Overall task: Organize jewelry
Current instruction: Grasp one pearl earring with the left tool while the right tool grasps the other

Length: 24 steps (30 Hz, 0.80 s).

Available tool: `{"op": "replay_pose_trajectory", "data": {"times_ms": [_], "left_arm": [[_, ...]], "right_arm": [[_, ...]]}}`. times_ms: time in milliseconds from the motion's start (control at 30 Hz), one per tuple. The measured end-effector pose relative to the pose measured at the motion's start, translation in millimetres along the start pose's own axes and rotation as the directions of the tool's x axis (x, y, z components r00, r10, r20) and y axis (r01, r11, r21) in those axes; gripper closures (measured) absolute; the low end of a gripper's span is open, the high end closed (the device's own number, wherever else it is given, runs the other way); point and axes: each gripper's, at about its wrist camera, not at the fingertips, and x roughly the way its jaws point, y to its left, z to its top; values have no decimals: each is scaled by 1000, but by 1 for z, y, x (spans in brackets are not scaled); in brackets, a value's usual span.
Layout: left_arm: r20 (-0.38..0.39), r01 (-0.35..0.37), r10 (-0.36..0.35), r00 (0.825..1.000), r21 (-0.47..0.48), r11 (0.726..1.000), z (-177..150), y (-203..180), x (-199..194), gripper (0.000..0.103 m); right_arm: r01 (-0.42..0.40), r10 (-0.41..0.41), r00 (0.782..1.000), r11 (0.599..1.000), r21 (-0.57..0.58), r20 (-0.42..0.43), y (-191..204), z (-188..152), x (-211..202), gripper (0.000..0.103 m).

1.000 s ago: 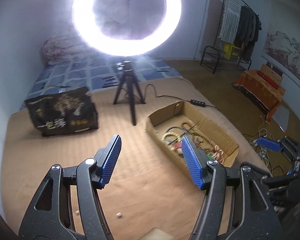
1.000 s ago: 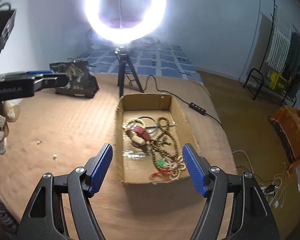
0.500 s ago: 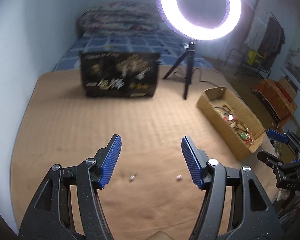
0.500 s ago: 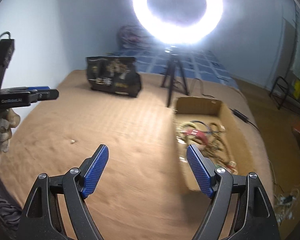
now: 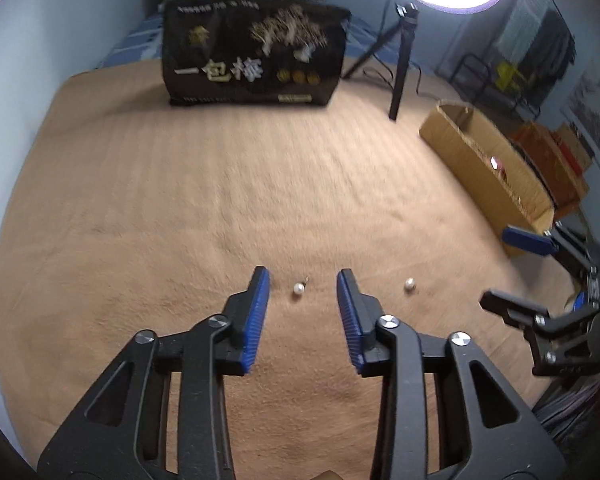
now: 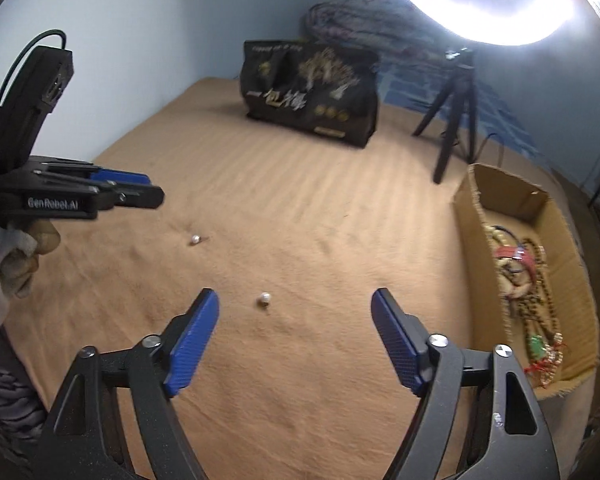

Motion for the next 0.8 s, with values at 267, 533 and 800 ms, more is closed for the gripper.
{"op": "replay_pose_trajectory", "data": {"times_ms": [267, 533, 800], "left_arm": [[-48, -17, 22, 999, 97, 995, -9, -9, 25, 79], [-73, -13, 21, 997, 113, 993, -7, -7, 45, 79], [-90, -19, 31, 995, 130, 991, -7, -9, 58, 79]], "right_arm": [[-77, 74, 992, 997, -24, -106, 5, -6, 39, 56], [-88, 79, 986, 994, -60, -144, 9, -8, 59, 63], [-96, 84, 984, 993, -67, -160, 10, -3, 75, 69]]}}
